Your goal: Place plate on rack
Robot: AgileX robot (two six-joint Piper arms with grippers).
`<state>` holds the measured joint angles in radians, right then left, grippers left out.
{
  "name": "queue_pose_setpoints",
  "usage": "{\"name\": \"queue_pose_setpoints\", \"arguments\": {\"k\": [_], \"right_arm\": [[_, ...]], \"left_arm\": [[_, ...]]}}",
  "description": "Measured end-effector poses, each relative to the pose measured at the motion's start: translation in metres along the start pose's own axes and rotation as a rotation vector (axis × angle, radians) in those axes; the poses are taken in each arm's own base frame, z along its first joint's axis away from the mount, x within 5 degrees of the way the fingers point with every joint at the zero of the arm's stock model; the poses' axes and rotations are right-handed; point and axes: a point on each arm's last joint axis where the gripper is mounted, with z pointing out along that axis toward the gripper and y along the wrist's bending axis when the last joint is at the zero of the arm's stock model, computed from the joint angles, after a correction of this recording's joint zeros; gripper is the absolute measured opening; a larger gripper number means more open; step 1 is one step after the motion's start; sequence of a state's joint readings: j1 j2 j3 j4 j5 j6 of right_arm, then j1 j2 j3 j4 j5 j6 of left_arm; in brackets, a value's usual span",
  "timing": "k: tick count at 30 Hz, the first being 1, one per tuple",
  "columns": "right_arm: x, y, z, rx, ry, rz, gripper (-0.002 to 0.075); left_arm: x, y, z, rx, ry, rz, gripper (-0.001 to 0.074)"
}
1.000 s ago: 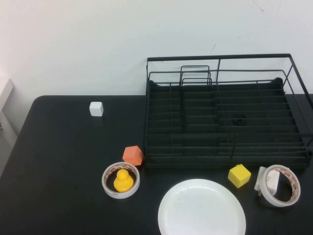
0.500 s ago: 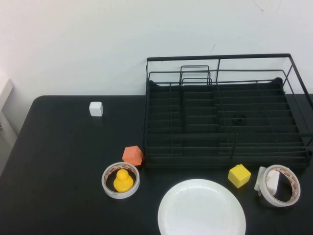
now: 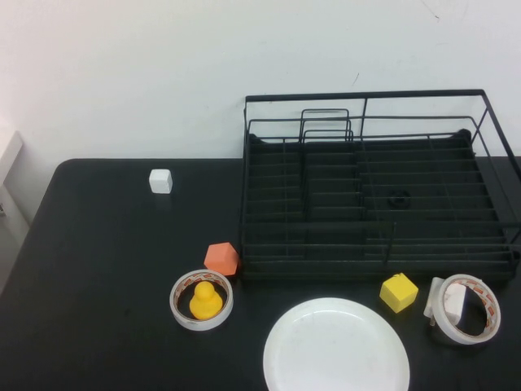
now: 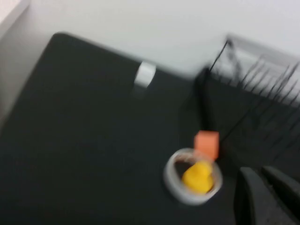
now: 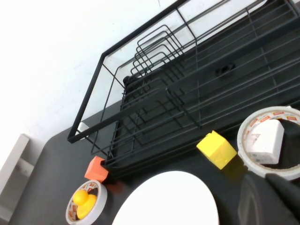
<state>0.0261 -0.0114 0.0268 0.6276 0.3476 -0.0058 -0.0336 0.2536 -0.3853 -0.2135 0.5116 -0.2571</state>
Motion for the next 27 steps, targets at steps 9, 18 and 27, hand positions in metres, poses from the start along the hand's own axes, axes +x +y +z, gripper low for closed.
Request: {"name": "queue_pose_setpoints", "arguments": {"k": [9,18,27], "right_arm": [[0.000,0.000,0.000,-0.002,0.002,-0.008,-0.0002],[0.002,0.001,0.000,-0.007,0.021,-0.002,-0.0002],[0.002,0.001,0.000,-0.013,0.027,0.012,-0.0002]], "left_arm": [[-0.051,-0.027,0.056,0.035,0.328,0.395,-0.0003],[-0.035,-0.058,0.136,0.149,0.572,0.551,-0.0002],[0.028,-0.091,0.195,0.061,0.774,0.622,-0.0002]]}}
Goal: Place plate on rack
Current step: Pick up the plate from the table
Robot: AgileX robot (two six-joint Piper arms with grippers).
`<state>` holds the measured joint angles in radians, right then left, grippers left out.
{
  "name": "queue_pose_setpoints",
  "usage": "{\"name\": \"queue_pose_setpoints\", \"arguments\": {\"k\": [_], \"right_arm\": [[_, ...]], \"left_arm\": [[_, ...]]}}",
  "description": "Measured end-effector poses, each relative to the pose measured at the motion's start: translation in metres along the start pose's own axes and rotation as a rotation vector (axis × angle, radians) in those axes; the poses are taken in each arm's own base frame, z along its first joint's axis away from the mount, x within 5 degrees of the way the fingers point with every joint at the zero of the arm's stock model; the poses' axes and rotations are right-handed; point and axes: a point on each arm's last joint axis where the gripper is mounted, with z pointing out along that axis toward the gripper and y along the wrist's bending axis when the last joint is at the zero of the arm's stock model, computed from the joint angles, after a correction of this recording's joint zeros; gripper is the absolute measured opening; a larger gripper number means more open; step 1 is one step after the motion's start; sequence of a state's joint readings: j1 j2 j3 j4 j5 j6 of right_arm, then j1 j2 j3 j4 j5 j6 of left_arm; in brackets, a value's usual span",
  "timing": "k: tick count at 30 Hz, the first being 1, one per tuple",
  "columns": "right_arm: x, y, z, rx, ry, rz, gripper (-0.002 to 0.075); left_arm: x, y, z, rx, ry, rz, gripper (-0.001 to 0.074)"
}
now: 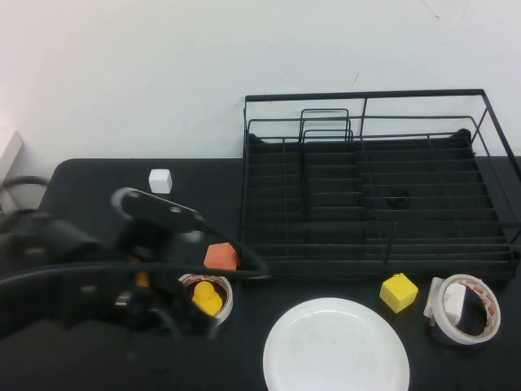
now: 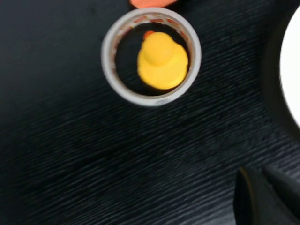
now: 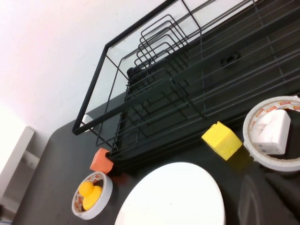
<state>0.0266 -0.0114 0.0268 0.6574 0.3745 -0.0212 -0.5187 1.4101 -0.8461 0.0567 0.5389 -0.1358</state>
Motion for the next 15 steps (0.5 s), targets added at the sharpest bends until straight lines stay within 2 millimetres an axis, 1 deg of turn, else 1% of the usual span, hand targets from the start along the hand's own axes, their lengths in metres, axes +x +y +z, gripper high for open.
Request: {"name": "queue_pose_setpoints", "arguments": {"k": [2,4,5,6,8,11,13,15], "right_arm": [[0.000,0.000,0.000,-0.001,0.000,0.002,-0.0002],[0.000,0.001,0.000,-0.008,0.000,0.017,-0.0002],[0.000,0.001,0.000,-0.013,0.002,0.028,-0.0002],[0.000,0.002,0.000,-0.018,0.005,0.038,-0.0002],[0.002,0.002,0.000,-0.025,0.022,0.051,-0.0002],[0.004,0.003,0.000,-0.030,0.047,0.058,-0.0002],[0.005,0.003,0.000,-0.031,0.053,0.059,-0.0002],[0.005,0.003,0.000,-0.032,0.055,0.057,-0.0002]], "left_arm": [[-0.005,-0.008,0.016,-0.003,0.025,-0.028,0.0008],[-0.009,-0.012,0.031,0.007,0.037,-0.099,0.0043],[-0.010,-0.014,0.042,0.016,0.052,-0.148,0.0077],[-0.012,-0.015,0.048,0.025,0.058,-0.190,0.0120],[-0.014,-0.020,0.064,0.050,0.084,-0.275,0.0218],[-0.017,-0.025,0.080,0.090,0.124,-0.344,0.0333],[-0.018,-0.028,0.088,0.111,0.133,-0.357,0.0367],[-0.019,-0.030,0.095,0.127,0.128,-0.380,0.0382]]}}
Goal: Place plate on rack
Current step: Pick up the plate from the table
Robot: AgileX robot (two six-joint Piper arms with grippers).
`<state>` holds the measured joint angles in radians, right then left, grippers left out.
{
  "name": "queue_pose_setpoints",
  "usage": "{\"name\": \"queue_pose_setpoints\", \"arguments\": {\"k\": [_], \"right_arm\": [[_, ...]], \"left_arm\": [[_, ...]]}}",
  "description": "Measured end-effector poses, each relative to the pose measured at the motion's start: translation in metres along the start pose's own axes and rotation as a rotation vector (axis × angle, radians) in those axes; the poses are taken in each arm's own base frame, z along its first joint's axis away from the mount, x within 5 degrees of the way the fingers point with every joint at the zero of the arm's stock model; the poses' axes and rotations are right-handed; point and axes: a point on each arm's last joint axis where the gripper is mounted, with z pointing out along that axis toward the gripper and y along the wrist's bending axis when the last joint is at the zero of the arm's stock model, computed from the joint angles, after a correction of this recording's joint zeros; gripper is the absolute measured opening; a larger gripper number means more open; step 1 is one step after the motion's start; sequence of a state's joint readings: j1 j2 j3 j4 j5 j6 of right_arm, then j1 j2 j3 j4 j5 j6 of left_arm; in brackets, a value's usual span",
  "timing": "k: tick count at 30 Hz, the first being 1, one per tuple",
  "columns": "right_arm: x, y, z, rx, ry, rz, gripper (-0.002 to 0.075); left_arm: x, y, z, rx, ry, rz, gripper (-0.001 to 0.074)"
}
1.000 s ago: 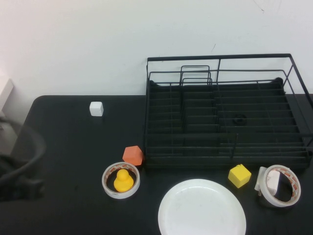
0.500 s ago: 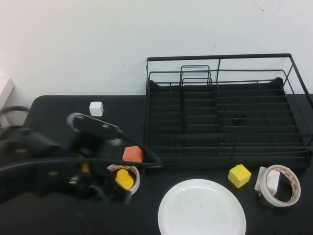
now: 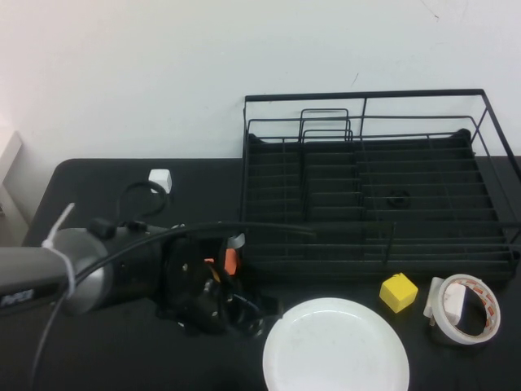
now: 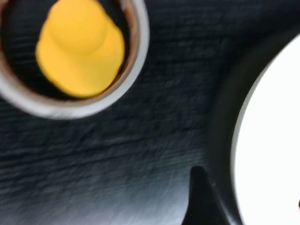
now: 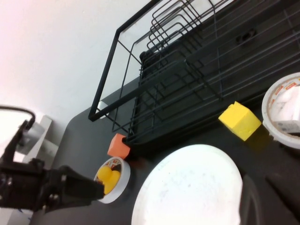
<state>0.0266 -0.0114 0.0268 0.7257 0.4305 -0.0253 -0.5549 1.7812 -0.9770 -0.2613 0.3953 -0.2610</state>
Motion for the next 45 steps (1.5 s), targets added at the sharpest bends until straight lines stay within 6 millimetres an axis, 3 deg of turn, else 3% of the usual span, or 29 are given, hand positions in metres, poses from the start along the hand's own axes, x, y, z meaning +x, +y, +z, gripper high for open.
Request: {"name": "queue_pose_setpoints", "arguments": {"k": [6,13,27,32,35,39,41,45], "right_arm": [[0.000,0.000,0.000,0.000,0.000,-0.026,-0.0002],[0.000,0.000,0.000,-0.001,0.000,-0.042,-0.0002],[0.000,0.000,0.000,-0.002,0.004,-0.063,-0.0002],[0.000,0.001,0.000,-0.003,0.003,-0.067,-0.0002],[0.000,0.001,0.000,-0.003,0.003,-0.069,-0.0002],[0.000,0.001,0.000,-0.003,0.003,-0.069,-0.0002],[0.000,0.001,0.000,-0.003,0.003,-0.069,-0.0002],[0.000,0.001,0.000,-0.004,0.005,-0.068,-0.0002]], "left_arm": [[-0.001,0.002,0.029,0.021,-0.019,-0.064,0.0391],[0.010,0.009,0.063,0.002,0.062,-0.136,0.0395],[0.012,-0.009,0.071,0.104,0.027,-0.082,0.0395],[0.012,-0.007,0.080,0.093,0.019,-0.086,0.0391],[0.012,-0.008,0.081,0.096,0.022,-0.090,0.0314],[0.014,-0.008,0.083,0.098,0.042,-0.093,0.0083],[0.015,-0.008,0.084,0.108,0.059,-0.118,0.0034],[0.018,-0.010,0.085,0.167,0.111,-0.159,0.0007]]}}
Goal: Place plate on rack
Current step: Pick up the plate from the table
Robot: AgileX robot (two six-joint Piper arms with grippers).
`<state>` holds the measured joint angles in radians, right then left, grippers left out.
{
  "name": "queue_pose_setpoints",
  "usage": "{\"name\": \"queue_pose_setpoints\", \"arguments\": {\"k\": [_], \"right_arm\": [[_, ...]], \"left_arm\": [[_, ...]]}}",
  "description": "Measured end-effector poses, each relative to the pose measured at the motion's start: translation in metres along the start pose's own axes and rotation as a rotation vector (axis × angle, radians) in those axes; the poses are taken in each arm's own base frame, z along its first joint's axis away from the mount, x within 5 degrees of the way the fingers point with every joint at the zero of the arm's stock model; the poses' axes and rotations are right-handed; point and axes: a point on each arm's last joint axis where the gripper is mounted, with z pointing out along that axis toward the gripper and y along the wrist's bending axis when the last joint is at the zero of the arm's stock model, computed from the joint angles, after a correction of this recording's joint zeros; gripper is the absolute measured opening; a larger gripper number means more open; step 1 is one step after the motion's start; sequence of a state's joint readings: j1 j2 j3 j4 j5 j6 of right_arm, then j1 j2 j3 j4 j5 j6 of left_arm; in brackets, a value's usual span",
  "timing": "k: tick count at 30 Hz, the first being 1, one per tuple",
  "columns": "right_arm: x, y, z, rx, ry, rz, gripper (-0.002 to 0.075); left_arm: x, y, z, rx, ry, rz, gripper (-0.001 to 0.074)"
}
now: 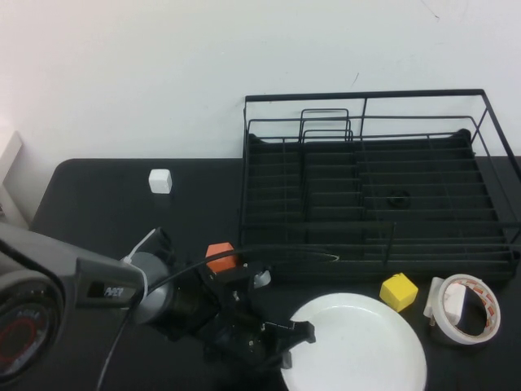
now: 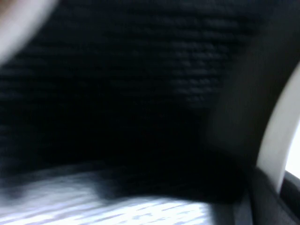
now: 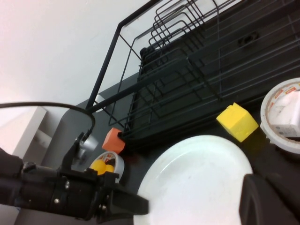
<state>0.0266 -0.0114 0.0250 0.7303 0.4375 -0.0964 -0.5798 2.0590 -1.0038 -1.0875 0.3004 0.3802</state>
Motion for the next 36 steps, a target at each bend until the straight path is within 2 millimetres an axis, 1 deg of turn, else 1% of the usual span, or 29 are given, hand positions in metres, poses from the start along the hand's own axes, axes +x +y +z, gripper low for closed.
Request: {"name": "queue_pose_setpoints", "arguments": {"k": [4,8,12,15,17,19,22,25,26,28,30,32,33,36], "right_arm": [[0.001,0.000,0.000,-0.005,0.008,0.007,-0.0002],[0.001,0.001,0.000,-0.011,0.009,0.018,-0.0002],[0.001,0.002,0.000,-0.023,0.015,0.039,-0.0002],[0.003,0.004,0.000,-0.034,0.034,0.040,-0.0002],[0.003,0.008,-0.003,-0.051,0.074,0.006,-0.0002],[0.000,0.015,-0.007,-0.075,0.092,-0.033,-0.0002],[-0.012,0.026,-0.012,-0.079,0.115,-0.100,0.0011],[-0.025,0.033,-0.009,-0.051,0.176,-0.182,0.0073],[-0.030,0.036,-0.007,-0.041,0.198,-0.208,0.0112],[-0.042,0.041,-0.001,-0.027,0.243,-0.249,0.0204],[-0.056,0.048,0.007,-0.021,0.279,-0.294,0.0329],[-0.069,0.053,0.017,-0.024,0.337,-0.340,0.0410],[-0.075,0.056,0.023,-0.033,0.365,-0.363,0.0439],[-0.092,0.065,0.042,-0.095,0.451,-0.432,0.0477]], "left_arm": [[0.002,-0.005,0.001,0.119,0.037,-0.003,0.0006],[-0.002,-0.013,-0.003,0.285,0.030,-0.029,0.0005],[0.001,-0.009,-0.006,0.359,0.036,0.027,0.0004],[0.010,-0.002,-0.007,0.394,0.072,0.067,0.0004],[0.019,0.004,-0.008,0.408,0.098,0.087,0.0004],[0.031,0.010,-0.010,0.407,0.122,0.109,0.0004],[0.047,0.018,-0.019,0.397,0.131,0.178,0.0004],[0.058,0.022,-0.035,0.379,0.097,0.278,0.0004],[0.061,0.022,-0.042,0.370,0.076,0.315,0.0004],[0.064,0.021,-0.054,0.359,0.035,0.381,0.0004],[0.062,0.016,-0.070,0.357,-0.028,0.445,0.0004],[0.058,0.010,-0.085,0.355,-0.090,0.487,0.0004],[0.056,0.007,-0.093,0.352,-0.125,0.505,0.0004],[0.053,-0.001,-0.116,0.348,-0.218,0.543,0.0004]]}}
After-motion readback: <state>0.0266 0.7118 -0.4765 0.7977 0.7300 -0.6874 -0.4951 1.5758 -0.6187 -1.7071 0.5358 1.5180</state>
